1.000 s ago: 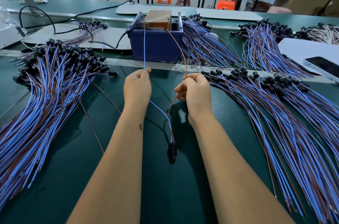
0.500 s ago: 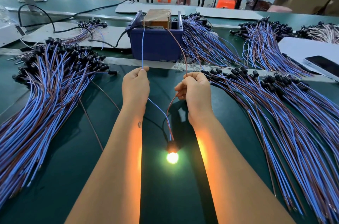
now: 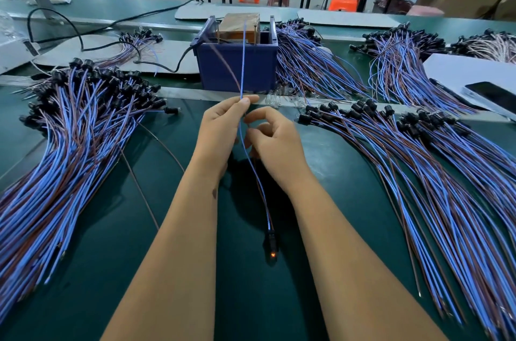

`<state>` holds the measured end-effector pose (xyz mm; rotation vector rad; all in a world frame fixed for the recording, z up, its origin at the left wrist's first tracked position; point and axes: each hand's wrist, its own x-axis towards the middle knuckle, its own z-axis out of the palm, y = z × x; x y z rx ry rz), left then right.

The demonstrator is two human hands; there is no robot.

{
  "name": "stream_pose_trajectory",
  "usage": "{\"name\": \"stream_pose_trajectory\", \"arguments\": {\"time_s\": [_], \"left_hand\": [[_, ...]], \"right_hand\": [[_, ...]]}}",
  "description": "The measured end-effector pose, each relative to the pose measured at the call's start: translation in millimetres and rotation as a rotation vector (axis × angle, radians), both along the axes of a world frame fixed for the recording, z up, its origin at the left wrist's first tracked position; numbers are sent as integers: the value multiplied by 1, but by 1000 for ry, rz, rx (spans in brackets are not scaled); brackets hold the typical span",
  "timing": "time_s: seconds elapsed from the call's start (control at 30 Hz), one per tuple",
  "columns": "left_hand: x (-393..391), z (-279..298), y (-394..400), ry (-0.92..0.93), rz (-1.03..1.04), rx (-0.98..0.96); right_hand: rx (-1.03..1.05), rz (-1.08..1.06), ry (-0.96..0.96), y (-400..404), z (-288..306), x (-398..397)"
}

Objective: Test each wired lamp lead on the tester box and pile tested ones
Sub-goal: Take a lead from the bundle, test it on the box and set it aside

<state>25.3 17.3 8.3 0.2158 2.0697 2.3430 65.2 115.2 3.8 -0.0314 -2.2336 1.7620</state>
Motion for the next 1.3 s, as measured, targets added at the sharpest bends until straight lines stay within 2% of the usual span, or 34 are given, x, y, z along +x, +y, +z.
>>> {"name": "stream_pose_trajectory", "arguments": {"time_s": [0.13, 0.23, 0.3, 0.37, 0.43, 0.5, 0.53, 0.67, 0.77, 0.87, 0.93, 1.07, 1.2, 1.3], "left_hand": [[-3, 1, -5, -41, 7, 177], [-9, 0, -9, -88, 27, 386], [-11, 0, -10, -120, 84, 441], [-12, -1, -11, -149, 134, 417], [-11, -3, -11, -133, 160, 330], [-8, -4, -9, -25, 183, 158], [-5, -5, -6, 61, 172, 48], [11, -8, 11, 305, -24, -250], [23, -14, 25, 411, -224, -476], [27, -17, 33, 477, -361, -665], [26, -19, 34, 478, -345, -702], [28, -19, 33, 413, -313, -709], [29, -20, 33, 395, -310, -706], [28, -20, 34, 383, -307, -699]], "right_hand": [[-177, 76, -14, 5, 1, 0], [-45, 136, 10, 5, -2, -1], [21, 205, 51, 2, -2, 0], [-108, 259, 93, 2, -1, 1], [-312, 228, 123, 6, 2, 0], [-450, 140, 122, 14, 4, -2], [-441, 77, 121, 19, 4, -2], [-15, -228, 96, 38, -2, -5], [59, -288, 54, 47, -2, -5], [316, -329, -122, 58, -2, -6], [520, -376, -198, 71, 2, -4], [865, -439, -232, 103, 21, 5], [1040, -495, -243, 136, 39, 13], [1102, -489, -356, 153, 47, 18]]}}
